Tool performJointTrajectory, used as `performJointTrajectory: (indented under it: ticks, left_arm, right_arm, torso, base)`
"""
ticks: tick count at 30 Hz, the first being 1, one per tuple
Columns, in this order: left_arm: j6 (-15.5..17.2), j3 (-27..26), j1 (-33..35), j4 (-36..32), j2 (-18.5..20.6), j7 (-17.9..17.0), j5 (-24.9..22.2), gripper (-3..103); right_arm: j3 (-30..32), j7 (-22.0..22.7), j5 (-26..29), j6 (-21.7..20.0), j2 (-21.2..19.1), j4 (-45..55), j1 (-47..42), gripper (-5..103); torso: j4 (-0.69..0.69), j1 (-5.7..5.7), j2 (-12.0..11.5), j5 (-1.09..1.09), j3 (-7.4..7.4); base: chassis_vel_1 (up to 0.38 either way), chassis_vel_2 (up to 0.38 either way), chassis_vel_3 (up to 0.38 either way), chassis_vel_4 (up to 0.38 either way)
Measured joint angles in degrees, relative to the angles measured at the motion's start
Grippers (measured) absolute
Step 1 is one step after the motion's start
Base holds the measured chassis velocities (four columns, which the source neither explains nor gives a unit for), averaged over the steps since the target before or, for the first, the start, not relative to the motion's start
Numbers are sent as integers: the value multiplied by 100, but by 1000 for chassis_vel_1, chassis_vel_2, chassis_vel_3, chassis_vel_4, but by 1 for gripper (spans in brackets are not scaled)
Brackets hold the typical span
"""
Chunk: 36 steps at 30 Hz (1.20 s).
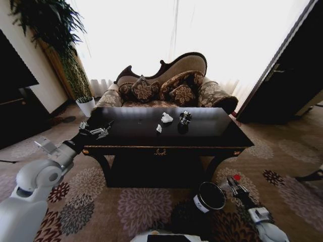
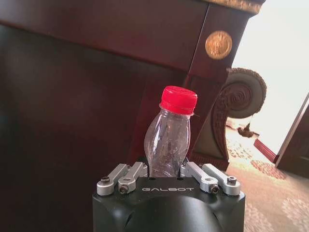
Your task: Move to the front of the table and place the trash on the table into the trash bin.
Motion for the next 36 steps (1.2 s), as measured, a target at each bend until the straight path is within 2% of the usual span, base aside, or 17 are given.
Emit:
performJointTrajectory:
  ticks: [9,17,25,26,27,28,30,33,36]
  left_arm:
    - [1,-14,6,1,52,23,-11,100]
    - [1,-4,-24,33,50,47,-14,100]
    - [-3,39,-23,19,4,65,-1,100]
    - [-4,29,-17,19,8,72,-2,100]
    - [-6,12,-8,19,18,78,-3,100]
    - [-6,12,-8,19,18,78,-3,100]
    - [-11,-9,10,16,29,93,-5,100]
    - [-14,-11,20,-1,26,99,-6,100]
    - [-15,-10,27,-13,10,102,-6,100]
  right_arm:
    - [30,253,-340,0,305,-460,183,25]
    - [-59,408,85,-88,392,-252,72,25]
    - [-113,405,100,-103,536,-79,-7,25]
    - [-114,410,92,-103,530,-73,-17,21]
    - [-114,410,78,-103,515,-70,-25,26]
    - [-114,410,78,-103,515,-70,-25,26]
    - [-109,411,74,-103,493,-55,-39,37]
    - [-105,411,67,-103,488,-35,-55,42]
    - [-101,411,72,-103,488,12,-82,59]
  torso:
    - [0,0,0,0,0]
    - [0,0,0,-1,0]
    - [0,0,0,0,0]
    - [0,0,0,0,0]
    - [0,0,0,0,0]
    - [0,0,0,0,0]
    - [1,0,0,0,0]
    - [0,0,0,0,0]
    - [0,0,0,0,0]
  base:
    - [0,0,0,0]
    - [0,0,0,0]
    - [0,0,0,0]
    - [0,0,0,0]
    - [0,0,0,0]
    - [0,0,0,0]
    - [0,0,0,0]
    - [0,0,0,0]
    - [0,0,0,0]
